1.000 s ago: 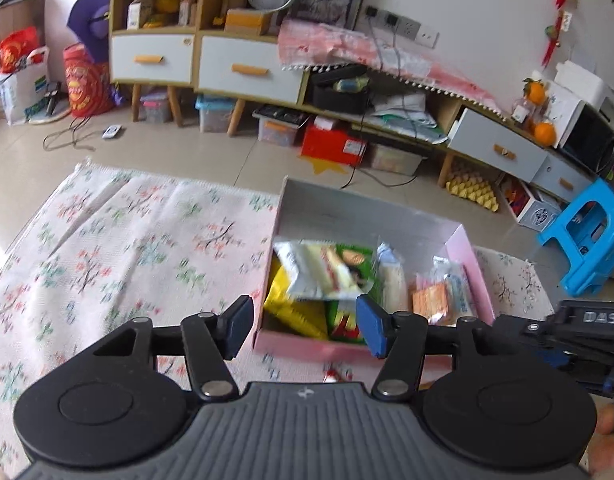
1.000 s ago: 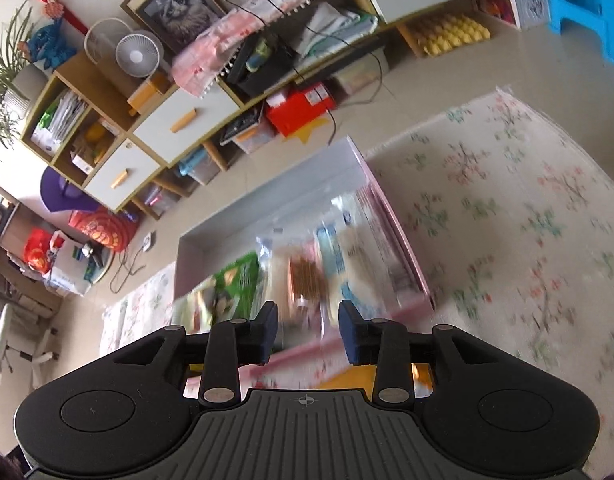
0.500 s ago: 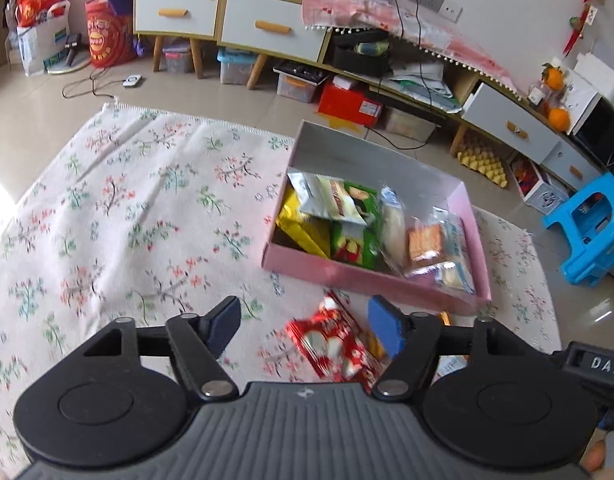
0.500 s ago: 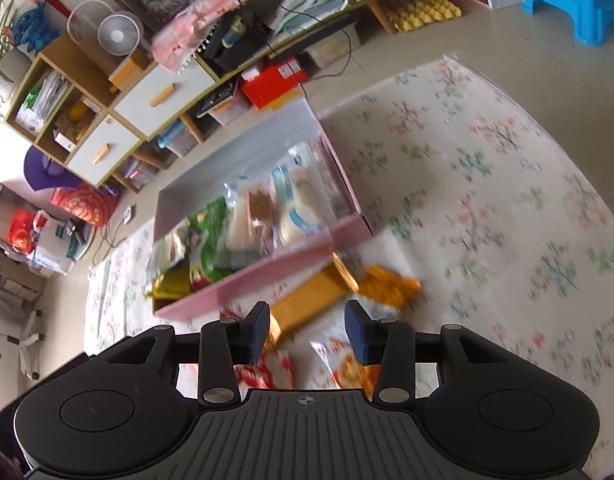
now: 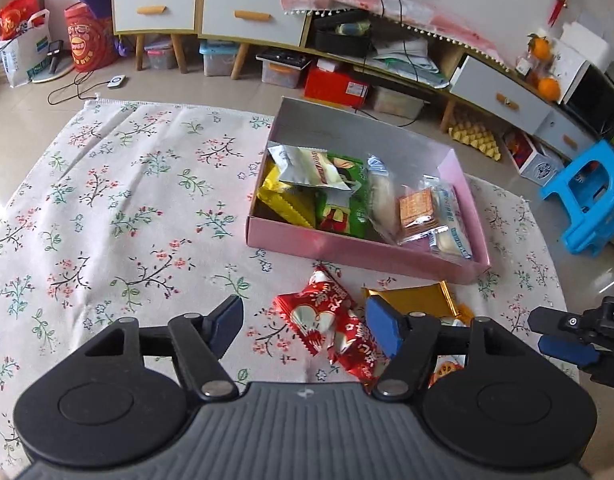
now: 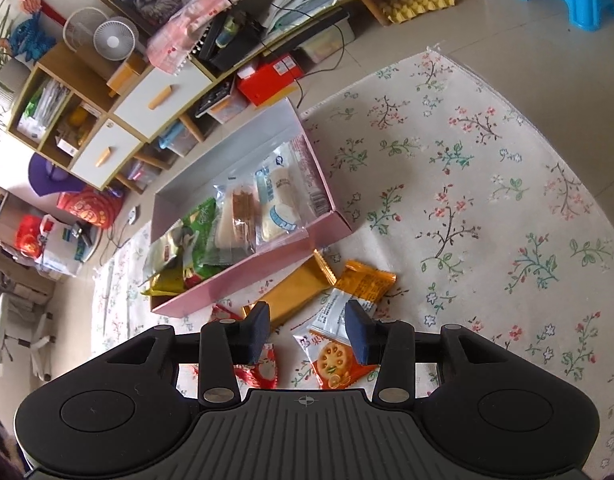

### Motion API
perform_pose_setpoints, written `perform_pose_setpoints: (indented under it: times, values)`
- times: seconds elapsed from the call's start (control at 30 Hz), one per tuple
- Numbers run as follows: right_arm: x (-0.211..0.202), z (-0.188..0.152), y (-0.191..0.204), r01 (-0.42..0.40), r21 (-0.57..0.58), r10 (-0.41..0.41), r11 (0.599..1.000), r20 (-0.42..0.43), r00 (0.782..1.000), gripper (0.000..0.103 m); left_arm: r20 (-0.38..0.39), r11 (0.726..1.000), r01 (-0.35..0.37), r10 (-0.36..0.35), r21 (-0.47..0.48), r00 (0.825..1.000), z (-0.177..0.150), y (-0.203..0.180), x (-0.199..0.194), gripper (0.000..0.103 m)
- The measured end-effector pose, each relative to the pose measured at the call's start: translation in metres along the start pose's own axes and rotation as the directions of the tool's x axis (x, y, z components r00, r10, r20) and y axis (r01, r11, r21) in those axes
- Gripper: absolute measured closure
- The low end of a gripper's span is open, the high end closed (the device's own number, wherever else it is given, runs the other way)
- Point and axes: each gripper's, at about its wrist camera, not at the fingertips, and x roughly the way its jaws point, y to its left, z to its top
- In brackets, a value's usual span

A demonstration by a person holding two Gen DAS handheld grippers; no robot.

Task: Organize snacks
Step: 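Move both open grippers back over the red candy packs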

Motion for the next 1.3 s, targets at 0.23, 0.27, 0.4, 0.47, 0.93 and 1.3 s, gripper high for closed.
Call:
perform_pose_setpoints:
  times: [0.23, 0.27, 0.4, 0.47, 0.93, 1.3]
  values:
    - [-0.005, 0.003, -0.007, 0.014, -0.011, -0.013, 1.0, 0.006, 1.0, 0.062, -0.014, 1.0, -0.005, 0.005, -0.007, 1.0, -0.001, -0.001, 0.007, 0.039]
    - [-0.005, 0.003, -0.008, 0.014, -0.008, -0.014, 1.0, 0.007, 1.0, 0.062, -0.019, 1.0, 0.001, -0.001, -0.014, 1.0, -0.001, -0.001, 0.008, 0.039]
    - [-0.004, 0.005, -0.013, 0.024, 0.004, -0.024, 1.0, 0.009, 1.0, 0.062, -0.017, 1.0, 0.008, -0.008, -0.013, 1.0, -0.001, -0.004, 0.007, 0.039]
    - [-0.003, 0.006, -0.015, 0.021, 0.009, -0.021, 1.0, 0.002, 1.0, 0.062, -0.015, 1.0, 0.008, -0.009, -0.011, 1.0, -0.001, -0.005, 0.007, 0.039]
    - [0.019, 0.002, -0.019, 0.04, 0.024, -0.038, 0.999, -0.067, 0.997, 0.055, -0.054, 1.0, 0.013, -0.012, 0.013, 0.998, -0.007, -0.014, 0.016, 0.037]
    - [0.03, -0.002, -0.012, 0.031, -0.001, -0.031, 1.0, -0.096, 0.995, 0.055, -0.061, 1.0, 0.008, -0.007, 0.019, 0.998, -0.007, -0.016, 0.018, 0.037]
